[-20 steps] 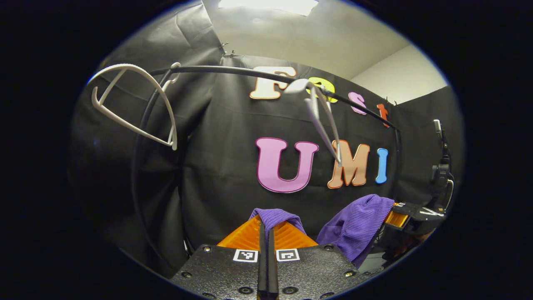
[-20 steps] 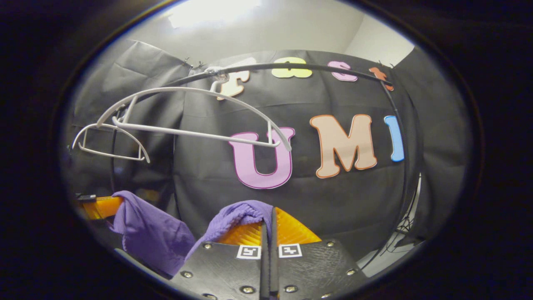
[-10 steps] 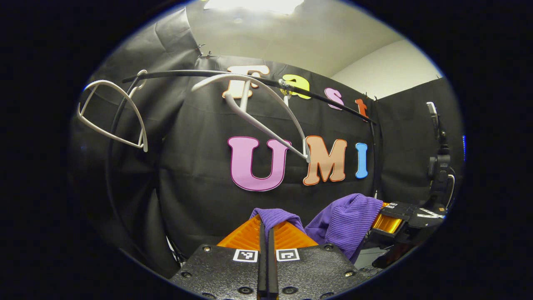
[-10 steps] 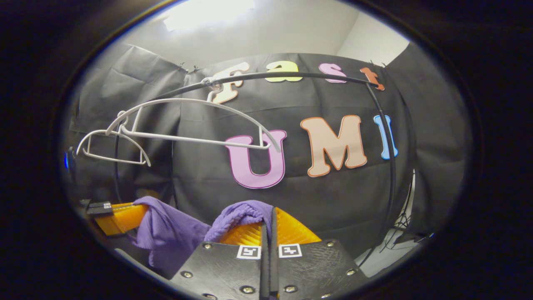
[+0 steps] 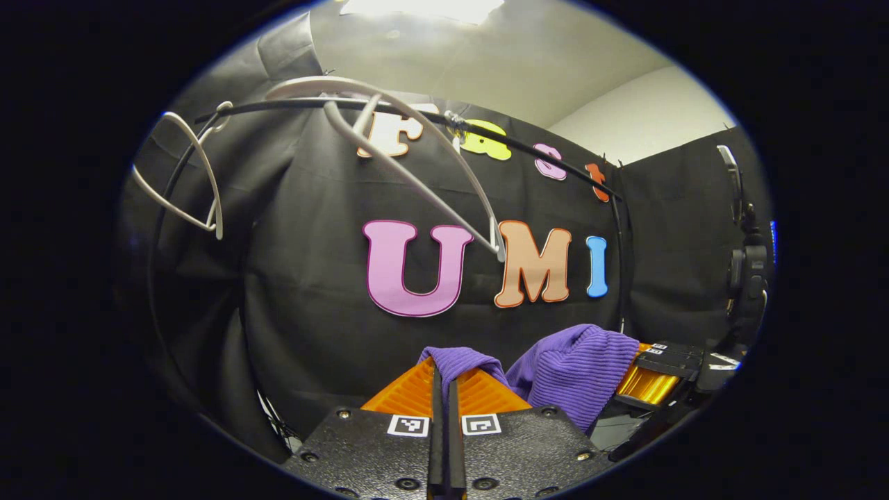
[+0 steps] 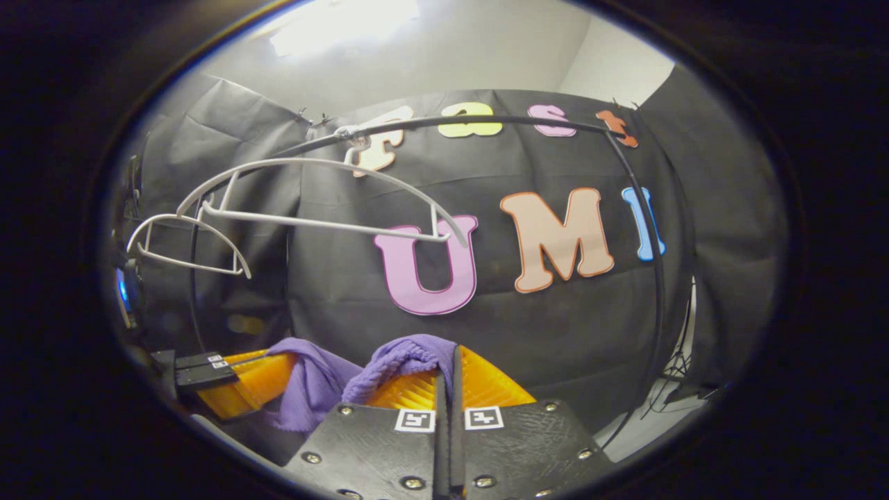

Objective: Grasp the clothes on the hanger with both hands and then place them into the laundry hamper below.

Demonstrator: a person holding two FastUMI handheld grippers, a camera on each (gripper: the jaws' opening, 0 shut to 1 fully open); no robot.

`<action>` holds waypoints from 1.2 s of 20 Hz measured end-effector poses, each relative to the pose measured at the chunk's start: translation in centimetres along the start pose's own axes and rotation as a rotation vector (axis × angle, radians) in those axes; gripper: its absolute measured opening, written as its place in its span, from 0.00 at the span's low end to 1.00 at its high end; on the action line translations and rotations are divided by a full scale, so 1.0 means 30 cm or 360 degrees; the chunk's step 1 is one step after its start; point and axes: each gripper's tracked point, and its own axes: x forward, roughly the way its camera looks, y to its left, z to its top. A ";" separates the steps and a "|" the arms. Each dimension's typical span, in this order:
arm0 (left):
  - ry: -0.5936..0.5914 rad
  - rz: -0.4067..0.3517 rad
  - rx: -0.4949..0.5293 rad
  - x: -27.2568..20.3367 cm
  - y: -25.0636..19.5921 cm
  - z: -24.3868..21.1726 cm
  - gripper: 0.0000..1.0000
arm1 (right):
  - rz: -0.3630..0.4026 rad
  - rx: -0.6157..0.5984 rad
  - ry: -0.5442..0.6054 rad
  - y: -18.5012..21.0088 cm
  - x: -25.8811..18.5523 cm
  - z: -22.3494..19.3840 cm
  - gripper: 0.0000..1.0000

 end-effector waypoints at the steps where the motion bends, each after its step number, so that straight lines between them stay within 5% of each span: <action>1: 0.0023 -0.0008 -0.0004 0.014 0.000 -0.050 0.03 | 0.0004 -0.0001 0.0039 -0.001 0.013 -0.042 0.01; 12: 0.0362 0.0013 -0.0085 0.067 0.056 -0.667 0.04 | -0.0143 0.0011 0.0542 -0.140 0.047 -0.741 0.02; 24: 0.0963 0.0125 -0.0157 -0.006 0.173 -1.233 0.04 | -0.0347 -0.0101 0.1062 -0.264 -0.039 -1.298 0.03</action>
